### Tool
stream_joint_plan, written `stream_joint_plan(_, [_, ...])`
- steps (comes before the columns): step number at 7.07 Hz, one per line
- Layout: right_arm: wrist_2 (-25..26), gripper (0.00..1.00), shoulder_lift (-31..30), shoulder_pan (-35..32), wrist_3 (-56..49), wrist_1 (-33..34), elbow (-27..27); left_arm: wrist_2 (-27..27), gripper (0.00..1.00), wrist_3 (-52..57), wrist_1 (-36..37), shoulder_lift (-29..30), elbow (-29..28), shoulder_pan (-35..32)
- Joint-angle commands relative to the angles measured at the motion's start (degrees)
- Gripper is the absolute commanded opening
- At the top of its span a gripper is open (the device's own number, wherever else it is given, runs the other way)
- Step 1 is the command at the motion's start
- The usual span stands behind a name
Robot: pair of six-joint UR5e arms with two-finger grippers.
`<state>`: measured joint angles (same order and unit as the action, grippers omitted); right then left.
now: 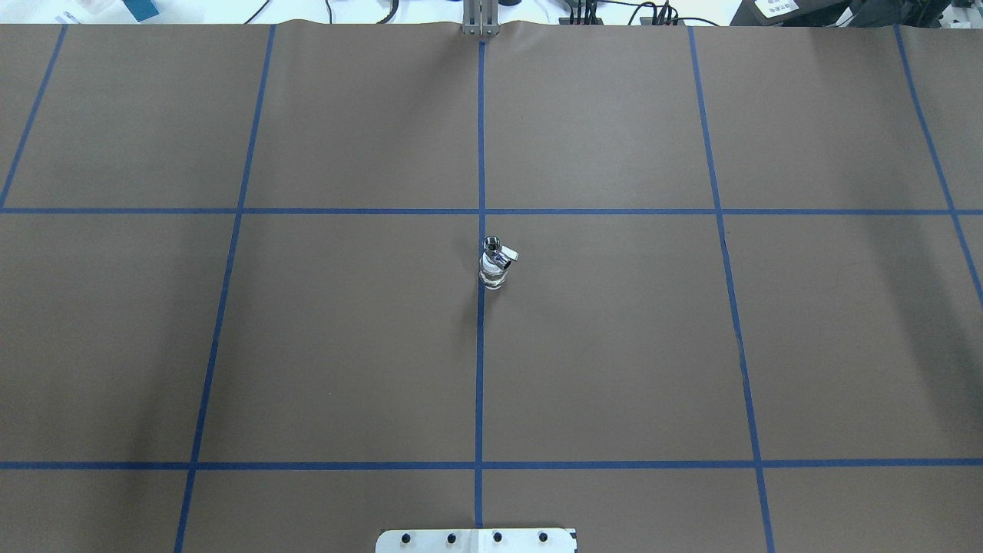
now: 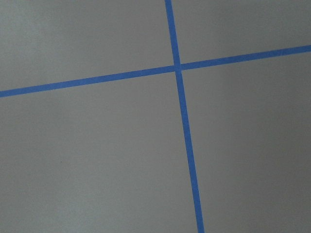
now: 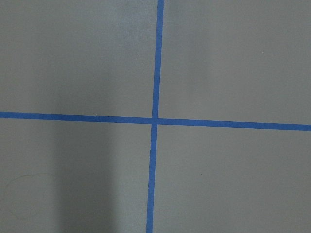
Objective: Assemble PPR valve and pipe with both arms
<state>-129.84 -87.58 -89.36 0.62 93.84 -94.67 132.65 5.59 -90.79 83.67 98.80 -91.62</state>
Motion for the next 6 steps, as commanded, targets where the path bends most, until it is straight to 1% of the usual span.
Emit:
stream_joint_plan(1, [0.1,1.00,-0.6,0.1,0.3,-0.4,0.3,-0.1,1.00,0.1,0.0,0.2,-0.3,-0.5])
stream_joint_plan(6, [0.3,1.00,-1.5,0.3,0.3,-0.7,0.4,-0.1,1.00,0.0,0.0,-1.2,0.1,-0.6])
